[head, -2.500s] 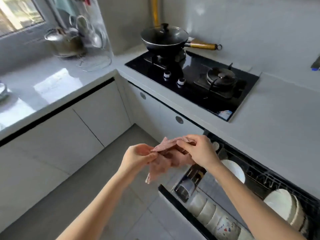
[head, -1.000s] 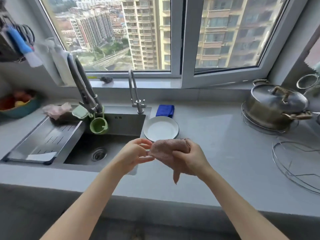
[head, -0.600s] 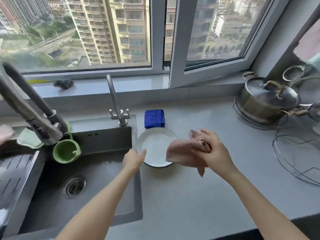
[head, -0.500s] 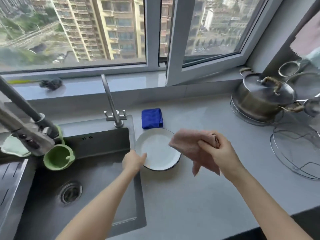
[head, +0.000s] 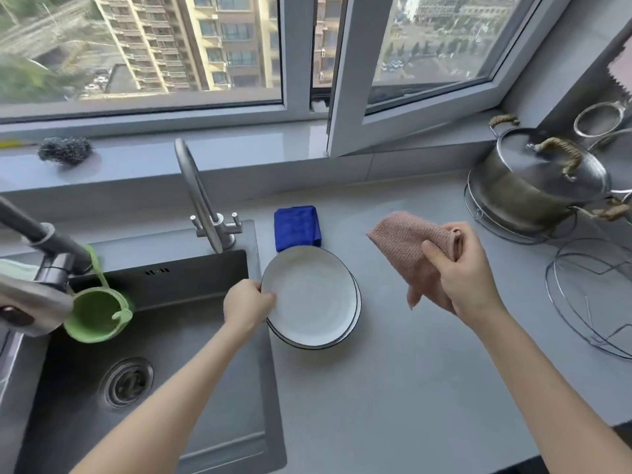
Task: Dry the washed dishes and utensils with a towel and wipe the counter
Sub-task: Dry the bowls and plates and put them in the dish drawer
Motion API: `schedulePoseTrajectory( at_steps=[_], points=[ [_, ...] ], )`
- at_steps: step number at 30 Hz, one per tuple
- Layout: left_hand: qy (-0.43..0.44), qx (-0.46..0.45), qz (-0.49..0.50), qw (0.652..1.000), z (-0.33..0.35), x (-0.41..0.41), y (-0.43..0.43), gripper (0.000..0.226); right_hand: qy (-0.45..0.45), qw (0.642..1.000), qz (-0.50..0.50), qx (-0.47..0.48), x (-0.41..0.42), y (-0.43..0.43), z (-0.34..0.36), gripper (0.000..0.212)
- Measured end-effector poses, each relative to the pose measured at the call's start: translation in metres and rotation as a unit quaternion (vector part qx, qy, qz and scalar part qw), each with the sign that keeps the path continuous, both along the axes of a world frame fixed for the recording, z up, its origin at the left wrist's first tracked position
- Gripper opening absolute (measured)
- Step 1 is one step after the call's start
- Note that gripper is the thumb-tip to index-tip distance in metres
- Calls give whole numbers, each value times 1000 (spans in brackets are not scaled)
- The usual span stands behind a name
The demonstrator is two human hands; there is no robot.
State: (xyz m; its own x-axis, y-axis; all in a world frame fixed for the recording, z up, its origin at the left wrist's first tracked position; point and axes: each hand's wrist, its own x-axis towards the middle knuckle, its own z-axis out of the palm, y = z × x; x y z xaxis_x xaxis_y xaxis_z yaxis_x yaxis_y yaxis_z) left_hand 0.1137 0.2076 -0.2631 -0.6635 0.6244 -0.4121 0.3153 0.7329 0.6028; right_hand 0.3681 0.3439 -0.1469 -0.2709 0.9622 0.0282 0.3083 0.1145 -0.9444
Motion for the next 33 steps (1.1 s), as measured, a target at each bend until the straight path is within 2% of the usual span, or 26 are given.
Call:
schedulePoseTrajectory(
  at_steps=[3,5,9,14,18,20,22,24,26,27,28,30,31,33],
  points=[
    [-81,95,54,991,12,-3,3,18,-1,1000,23,-3,-5,9,0,31],
    [-120,138,89,979,19,-2,5,32,-5,999,37,0,-6,14,-3,37],
    [-117,166,99,974,31,4,6,43,2,999,51,-1,-8,18,-6,41],
    [-77,172,73,979,56,22,12,21,-10,997,73,17,-11,12,-6,40],
    [41,130,-4,991,81,38,20,28,-61,991,88,85,-15,1,-8,41],
    [64,139,-3,988,86,38,22,28,-88,985,56,136,-22,-7,-10,40],
    [6,169,38,985,88,33,21,34,-74,984,30,162,-39,-22,-12,37],
    [-84,198,73,974,89,30,19,36,-68,984,103,125,-61,-41,-18,46],
    [-132,217,95,963,87,29,15,40,-134,952,262,83,-77,-60,-26,80],
    [-144,229,103,957,86,29,12,43,-185,929,303,107,-80,-65,-28,93],
    [-153,237,110,953,84,28,8,46,-225,913,300,162,-79,-65,-31,96],
    [-179,254,117,943,85,29,1,47,-272,900,238,244,-78,-61,-36,83],
    [-195,266,116,937,86,33,-1,42,-294,896,219,252,-79,-61,-41,81],
    [-223,292,119,922,91,44,2,38,-310,899,234,203,-88,-68,-55,90]
  ],
)
